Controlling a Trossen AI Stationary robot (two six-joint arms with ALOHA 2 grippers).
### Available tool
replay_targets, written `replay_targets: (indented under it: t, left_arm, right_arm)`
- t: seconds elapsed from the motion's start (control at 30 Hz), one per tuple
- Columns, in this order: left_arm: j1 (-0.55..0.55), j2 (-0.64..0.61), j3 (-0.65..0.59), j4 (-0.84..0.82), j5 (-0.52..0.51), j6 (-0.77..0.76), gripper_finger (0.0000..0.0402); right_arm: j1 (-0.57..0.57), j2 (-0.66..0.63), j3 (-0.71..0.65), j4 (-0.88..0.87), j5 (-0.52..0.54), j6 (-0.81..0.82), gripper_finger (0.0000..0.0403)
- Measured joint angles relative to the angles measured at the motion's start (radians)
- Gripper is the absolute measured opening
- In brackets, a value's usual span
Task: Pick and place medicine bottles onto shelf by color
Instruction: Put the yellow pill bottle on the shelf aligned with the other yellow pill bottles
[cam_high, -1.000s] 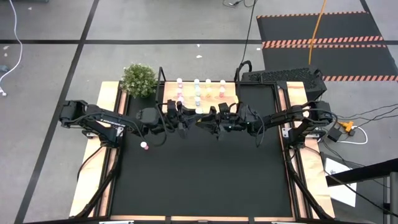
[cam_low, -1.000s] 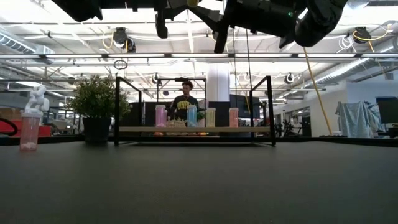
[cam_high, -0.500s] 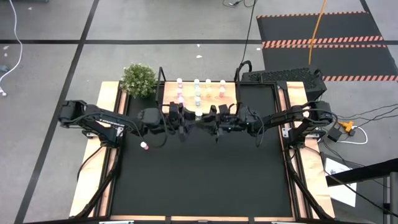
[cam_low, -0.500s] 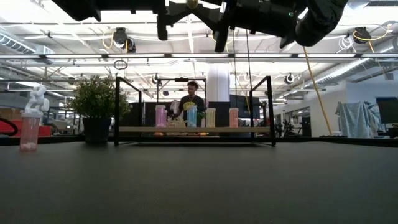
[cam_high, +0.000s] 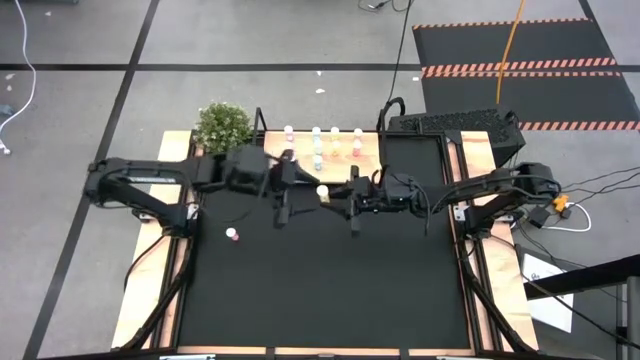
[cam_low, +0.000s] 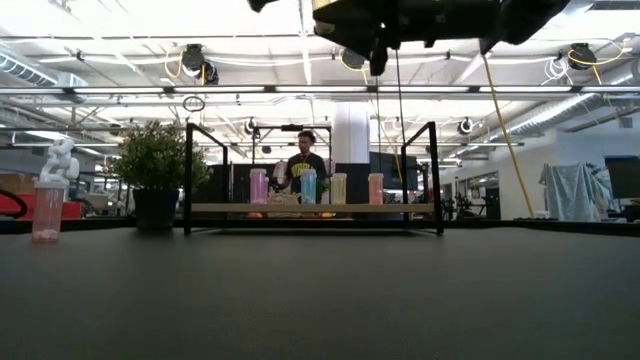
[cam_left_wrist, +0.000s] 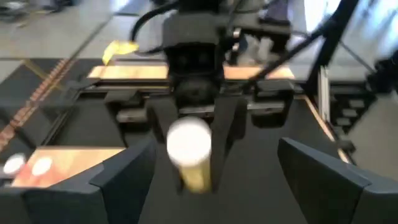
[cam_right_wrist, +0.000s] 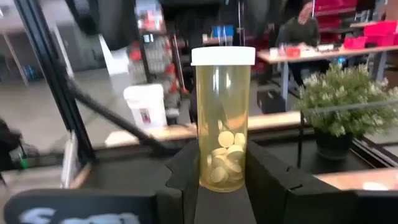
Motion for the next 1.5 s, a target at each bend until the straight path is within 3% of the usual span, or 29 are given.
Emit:
replay_targets:
  t: [0.1,0.23,0.43,0.93,1.2,1.33,1.5]
  left_arm:
    - [0.028,0.080,0.136,-0.226,0.090,0.096,0.0337]
    - [0.045,0.191,0.285,-0.399,0.130,0.225,0.0337]
    - [0.047,0.279,0.397,-0.450,0.150,0.345,0.0335]
    - [0.052,0.301,0.410,-0.495,0.164,0.413,0.0198]
    - [0.067,0.301,0.410,-0.508,0.160,0.425,0.0189]
    - [0.067,0.301,0.410,-0.496,0.097,0.425,0.0189]
    - [0.067,0.301,0.410,-0.485,0.091,0.438,0.0188]
  right_arm:
    - [0.000,-0.019,-0.001,-0.063,-0.001,-0.028,0.0102]
    - [0.000,-0.038,0.000,-0.121,-0.003,-0.046,0.0102]
    - [0.005,-0.046,0.000,-0.178,-0.003,-0.048,0.0102]
    - [0.007,-0.046,-0.001,-0.226,-0.004,-0.045,0.0102]
    - [0.006,-0.046,-0.001,-0.220,0.000,-0.044,0.0102]
    - [0.006,-0.046,-0.001,-0.216,0.001,-0.037,0.0102]
    - [0.006,-0.046,-0.001,-0.217,0.001,-0.032,0.0102]
